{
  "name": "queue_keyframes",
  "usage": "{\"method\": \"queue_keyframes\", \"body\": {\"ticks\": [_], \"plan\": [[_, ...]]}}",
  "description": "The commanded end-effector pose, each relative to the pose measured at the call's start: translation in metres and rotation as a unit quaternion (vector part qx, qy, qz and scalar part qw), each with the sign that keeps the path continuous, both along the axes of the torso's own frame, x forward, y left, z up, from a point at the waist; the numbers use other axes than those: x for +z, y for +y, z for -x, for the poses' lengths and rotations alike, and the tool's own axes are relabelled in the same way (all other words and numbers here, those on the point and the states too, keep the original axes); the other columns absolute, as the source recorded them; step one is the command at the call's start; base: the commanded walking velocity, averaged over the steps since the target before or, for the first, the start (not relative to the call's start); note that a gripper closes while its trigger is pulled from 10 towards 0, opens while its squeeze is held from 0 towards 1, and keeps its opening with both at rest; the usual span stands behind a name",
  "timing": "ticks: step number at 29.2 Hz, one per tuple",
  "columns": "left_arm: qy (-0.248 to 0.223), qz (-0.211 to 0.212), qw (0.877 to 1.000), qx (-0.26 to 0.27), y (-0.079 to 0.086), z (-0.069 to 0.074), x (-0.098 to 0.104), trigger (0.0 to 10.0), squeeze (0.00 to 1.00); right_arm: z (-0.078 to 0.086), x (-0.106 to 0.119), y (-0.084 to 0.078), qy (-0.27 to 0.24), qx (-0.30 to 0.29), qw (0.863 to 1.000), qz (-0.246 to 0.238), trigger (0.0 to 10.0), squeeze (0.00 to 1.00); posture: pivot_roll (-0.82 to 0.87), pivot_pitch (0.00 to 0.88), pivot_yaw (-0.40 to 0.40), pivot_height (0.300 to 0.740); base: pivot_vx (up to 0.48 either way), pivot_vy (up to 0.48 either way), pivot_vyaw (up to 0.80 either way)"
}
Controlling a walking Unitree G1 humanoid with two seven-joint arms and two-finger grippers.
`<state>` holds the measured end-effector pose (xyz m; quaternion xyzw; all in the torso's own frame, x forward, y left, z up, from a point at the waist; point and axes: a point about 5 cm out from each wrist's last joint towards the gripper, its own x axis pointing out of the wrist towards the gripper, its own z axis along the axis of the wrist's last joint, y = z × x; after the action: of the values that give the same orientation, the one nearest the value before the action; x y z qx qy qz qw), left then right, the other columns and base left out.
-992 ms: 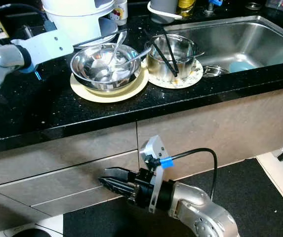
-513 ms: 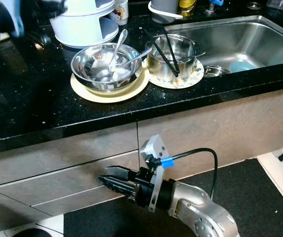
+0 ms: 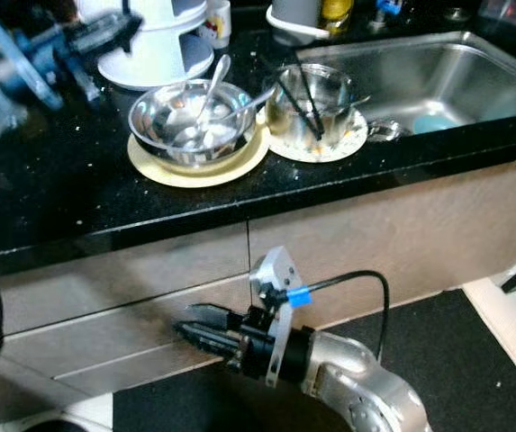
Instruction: Kitchen organization
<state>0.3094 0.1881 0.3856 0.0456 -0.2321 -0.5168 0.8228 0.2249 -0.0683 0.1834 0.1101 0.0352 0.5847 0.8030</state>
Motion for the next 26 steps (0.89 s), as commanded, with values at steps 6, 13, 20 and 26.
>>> {"method": "queue_keyframes", "body": {"ticks": [6,13,20,26], "plan": [[0.096,-0.108,0.988,-0.049,-0.016,0.025,-0.053,0.0,0.00,0.004,-0.003,-0.002,0.009,0.011,1.000,0.007,10.0,0.00,0.00,0.242,-0.029,0.740,0.000,0.000,0.00],[0.144,-0.186,0.972,0.012,-0.016,0.030,-0.097,0.0,0.00,0.005,-0.005,-0.004,0.014,0.014,1.000,0.012,10.0,0.00,0.00,0.241,-0.032,0.740,0.000,0.000,0.00],[0.212,-0.284,0.935,0.018,-0.025,0.057,-0.144,0.0,0.00,0.010,-0.014,-0.008,0.033,0.023,0.999,0.026,10.0,0.00,-0.01,0.237,-0.041,0.740,0.000,0.000,0.00],[0.253,-0.360,0.897,0.047,-0.036,0.069,-0.186,0.0,0.00,0.017,-0.056,-0.019,0.086,0.018,0.988,0.124,10.0,0.00,-0.01,0.229,-0.052,0.740,0.000,0.000,0.00]]}}
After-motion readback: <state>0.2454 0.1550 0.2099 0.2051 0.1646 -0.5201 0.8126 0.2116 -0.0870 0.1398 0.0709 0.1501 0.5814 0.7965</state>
